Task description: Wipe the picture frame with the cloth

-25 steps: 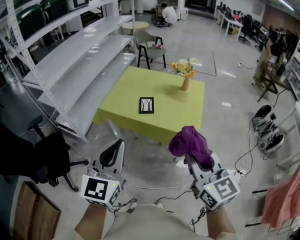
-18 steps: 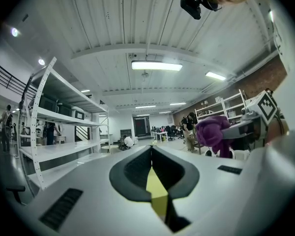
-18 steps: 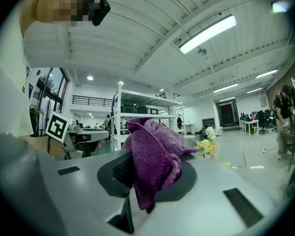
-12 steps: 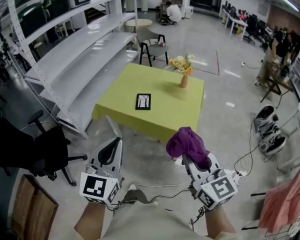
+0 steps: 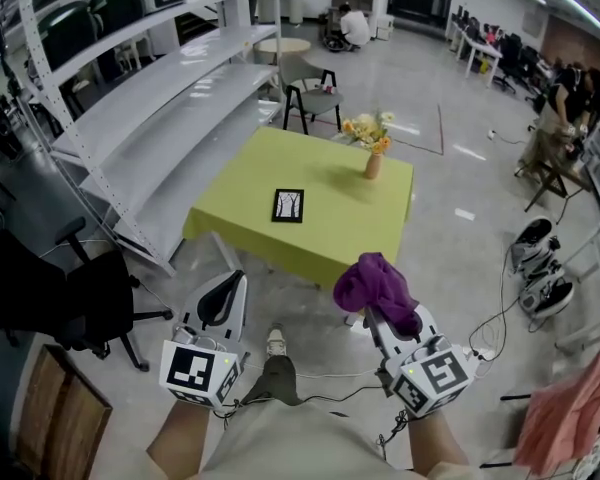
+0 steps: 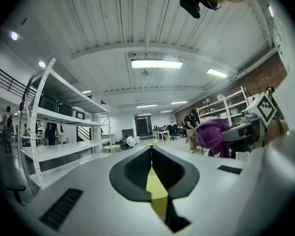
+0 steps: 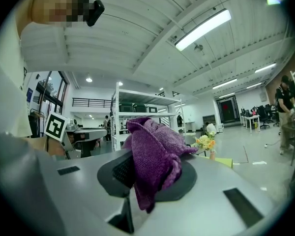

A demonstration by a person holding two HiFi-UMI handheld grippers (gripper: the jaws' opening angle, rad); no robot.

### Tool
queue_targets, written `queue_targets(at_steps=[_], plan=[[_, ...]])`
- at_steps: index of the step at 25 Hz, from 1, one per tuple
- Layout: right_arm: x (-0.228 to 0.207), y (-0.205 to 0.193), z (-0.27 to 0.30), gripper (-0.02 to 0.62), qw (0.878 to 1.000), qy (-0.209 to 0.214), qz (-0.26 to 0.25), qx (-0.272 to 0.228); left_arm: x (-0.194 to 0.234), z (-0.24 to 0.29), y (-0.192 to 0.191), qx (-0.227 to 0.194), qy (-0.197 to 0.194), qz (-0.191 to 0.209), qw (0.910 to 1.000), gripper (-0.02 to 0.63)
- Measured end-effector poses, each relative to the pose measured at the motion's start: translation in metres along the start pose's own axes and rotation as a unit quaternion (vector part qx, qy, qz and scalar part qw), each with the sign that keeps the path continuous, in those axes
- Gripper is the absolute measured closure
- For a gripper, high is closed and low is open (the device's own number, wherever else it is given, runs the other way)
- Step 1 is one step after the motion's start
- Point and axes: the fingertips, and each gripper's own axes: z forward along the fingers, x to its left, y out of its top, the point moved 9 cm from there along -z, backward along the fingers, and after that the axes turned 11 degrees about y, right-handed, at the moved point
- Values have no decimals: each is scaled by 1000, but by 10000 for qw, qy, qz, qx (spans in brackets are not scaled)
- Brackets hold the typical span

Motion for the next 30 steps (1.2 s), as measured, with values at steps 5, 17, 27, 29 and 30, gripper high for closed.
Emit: queue_targets(at_steps=[5, 17, 27, 29, 30], plan=[[-16, -4, 18, 529, 10000, 20, -35, 28, 6, 22, -9, -29, 13, -34, 10000, 597], [-66, -13, 103, 529, 9996, -2, 27, 283, 51, 103, -40, 190, -53, -162, 9997, 597], [-117, 5, 194, 528, 9980, -197, 129, 593, 104, 213, -39, 324, -450, -219, 9982, 597], [-129, 7, 218, 528, 9975, -234, 148, 656, 120, 237, -40, 328, -515, -237, 9979, 597], [-135, 8, 231, 528, 9972, -255, 162, 688, 128, 249, -41, 338, -545, -242, 9976, 597]])
